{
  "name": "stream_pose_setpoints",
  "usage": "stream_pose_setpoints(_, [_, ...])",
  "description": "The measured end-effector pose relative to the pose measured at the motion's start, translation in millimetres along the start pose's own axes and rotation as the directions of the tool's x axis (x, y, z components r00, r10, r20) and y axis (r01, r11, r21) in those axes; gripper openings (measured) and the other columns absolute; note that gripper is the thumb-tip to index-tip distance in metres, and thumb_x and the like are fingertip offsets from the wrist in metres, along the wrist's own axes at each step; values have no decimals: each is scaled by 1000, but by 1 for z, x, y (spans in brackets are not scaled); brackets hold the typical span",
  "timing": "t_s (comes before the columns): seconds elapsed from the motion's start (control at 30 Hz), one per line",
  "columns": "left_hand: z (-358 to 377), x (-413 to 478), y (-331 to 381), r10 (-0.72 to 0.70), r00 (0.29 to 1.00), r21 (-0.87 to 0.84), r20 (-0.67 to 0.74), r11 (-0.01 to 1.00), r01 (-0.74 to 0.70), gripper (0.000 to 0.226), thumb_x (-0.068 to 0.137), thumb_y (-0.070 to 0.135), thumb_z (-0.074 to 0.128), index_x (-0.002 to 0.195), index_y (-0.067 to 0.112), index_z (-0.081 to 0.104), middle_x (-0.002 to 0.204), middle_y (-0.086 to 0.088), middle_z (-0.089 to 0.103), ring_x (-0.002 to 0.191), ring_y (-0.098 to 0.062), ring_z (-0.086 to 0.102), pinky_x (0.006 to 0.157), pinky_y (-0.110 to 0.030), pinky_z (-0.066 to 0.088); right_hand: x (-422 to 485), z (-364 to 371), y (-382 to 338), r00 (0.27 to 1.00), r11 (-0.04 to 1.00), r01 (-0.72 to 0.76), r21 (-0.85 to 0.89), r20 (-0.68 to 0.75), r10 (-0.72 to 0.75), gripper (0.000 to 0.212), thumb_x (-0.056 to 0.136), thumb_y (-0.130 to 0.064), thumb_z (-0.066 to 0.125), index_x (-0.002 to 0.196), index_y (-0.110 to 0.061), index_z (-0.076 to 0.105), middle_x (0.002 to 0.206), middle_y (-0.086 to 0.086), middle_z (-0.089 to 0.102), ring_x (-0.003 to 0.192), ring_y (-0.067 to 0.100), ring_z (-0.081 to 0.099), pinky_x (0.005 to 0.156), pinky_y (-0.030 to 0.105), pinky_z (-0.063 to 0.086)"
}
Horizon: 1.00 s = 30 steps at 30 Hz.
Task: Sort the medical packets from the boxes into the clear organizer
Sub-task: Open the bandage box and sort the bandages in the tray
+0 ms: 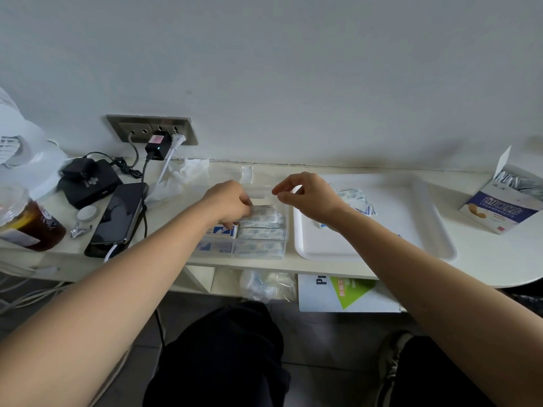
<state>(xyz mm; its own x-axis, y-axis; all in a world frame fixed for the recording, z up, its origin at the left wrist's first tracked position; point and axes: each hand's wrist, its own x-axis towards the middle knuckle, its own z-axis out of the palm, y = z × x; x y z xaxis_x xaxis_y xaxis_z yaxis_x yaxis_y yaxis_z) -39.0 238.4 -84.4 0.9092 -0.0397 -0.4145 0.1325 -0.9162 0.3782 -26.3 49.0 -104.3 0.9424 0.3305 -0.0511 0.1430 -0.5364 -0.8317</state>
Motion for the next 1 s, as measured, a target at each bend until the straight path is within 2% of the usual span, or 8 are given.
stream_pose_setpoints(0.13, [7,8,3,-15,1000,-47,8,999,15,20,92,28,62,106,16,69,99,-2,69,76,-26,71,72,-30,56,2,6,3,999,1000,-17,-9,-40,16,13,86,-21,62,96,-28,69,101,-2,57,66,0,47,58,17,34])
stream_pose_setpoints(0.27, [20,15,7,-31,999,17,-29,999,31,15,91,27,63,101,18,70,82,-7,71,66,-21,66,69,-28,52,0,8,8,998,999,-33,-1,-47,33,16,86,-21,64,100,-26,65,107,4,54,72,6,49,62,19,37])
stream_pose_setpoints(0.43, [32,22,8,-1,983,153,-182,988,30,11,86,24,66,93,19,73,94,-2,70,85,-23,63,71,-29,49,-4,10,14,997,997,-73,11,-3,73,27,85,-22,66,109,-22,54,104,4,55,82,18,54,70,28,45])
stream_pose_setpoints(0.53, [36,22,12,117,967,427,-227,904,-9,10,89,20,59,91,14,67,90,-2,65,82,-24,58,66,-30,42,-5,12,15,996,996,-83,38,14,83,26,86,-23,64,109,-23,51,100,4,57,82,19,56,73,33,49])
stream_pose_setpoints(0.63, [36,20,20,218,953,687,-211,727,-14,12,90,17,58,78,19,55,79,0,58,73,-22,48,61,-28,36,-6,12,15,997,996,-81,39,10,81,27,87,-22,64,110,-21,51,100,4,57,81,18,55,73,33,48])
stream_pose_setpoints(0.77, [33,16,27,281,944,824,-171,566,-20,18,89,15,59,74,23,53,60,5,38,66,-18,48,47,-25,23,-6,12,14,997,996,-79,45,19,78,27,87,-22,63,111,-21,51,99,3,56,79,17,54,71,30,46])
stream_pose_setpoints(0.87, [31,15,27,314,935,851,-168,525,-23,20,90,16,58,73,23,52,60,5,38,65,-18,49,47,-25,24,-7,12,14,997,996,-75,56,22,74,27,88,-21,63,112,-20,51,98,2,56,78,16,54,72,29,46])
stream_pose_setpoints(1.0, [29,14,24,322,941,792,-106,599,-116,16,89,31,61,78,21,54,70,4,46,76,-20,52,63,-29,36,-8,11,15,997,996,-73,57,26,71,27,88,-22,63,112,-20,51,98,1,56,79,16,54,71,27,46])
